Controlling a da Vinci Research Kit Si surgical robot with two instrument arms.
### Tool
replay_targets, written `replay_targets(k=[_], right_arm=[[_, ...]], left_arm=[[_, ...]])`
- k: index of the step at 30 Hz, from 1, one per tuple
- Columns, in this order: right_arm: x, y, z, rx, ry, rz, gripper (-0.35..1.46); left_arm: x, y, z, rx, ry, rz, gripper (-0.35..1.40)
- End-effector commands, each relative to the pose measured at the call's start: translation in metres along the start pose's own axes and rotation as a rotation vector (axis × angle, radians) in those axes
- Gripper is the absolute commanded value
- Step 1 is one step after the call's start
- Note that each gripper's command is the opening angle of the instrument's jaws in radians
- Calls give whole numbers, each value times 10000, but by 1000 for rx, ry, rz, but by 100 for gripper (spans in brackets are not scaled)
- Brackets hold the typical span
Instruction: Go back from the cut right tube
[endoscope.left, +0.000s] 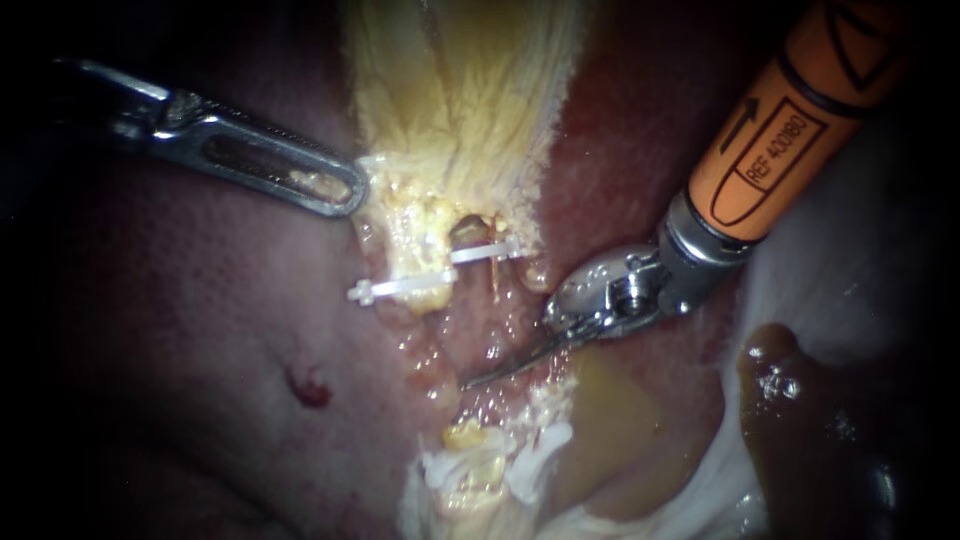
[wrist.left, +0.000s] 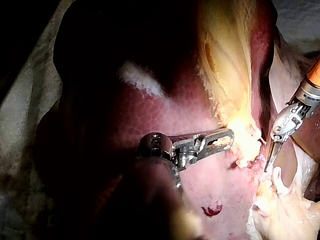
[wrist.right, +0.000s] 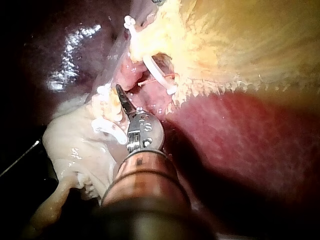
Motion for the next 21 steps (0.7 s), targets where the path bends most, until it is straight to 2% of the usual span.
replay_targets(k=[1, 9, 11, 13, 14, 17, 21], right_arm=[[0, 0, -1, -2, 4, 0, -35], [2, -5, -1, 13, 27, -4, -35], [2, -5, -1, 5, 53, -5, 24], [2, -5, -2, 0, 71, -7, 54], [3, -6, -2, -8, 84, -7, 78], [3, -7, -1, -42, 108, -5, 109], [5, -9, 0, -56, 117, -4, 123]], left_arm=[[0, 0, 0, 1, 0, 0, -35], [0, 1, 0, 1, 0, 1, -35], [1, 1, 0, 1, 0, 1, -35], [1, 2, 0, 1, 0, 1, -35], [1, 2, 0, 1, 0, 1, -35], [1, 2, 0, 1, 0, 1, -35], [1, 2, 0, 1, 0, 1, -35]])
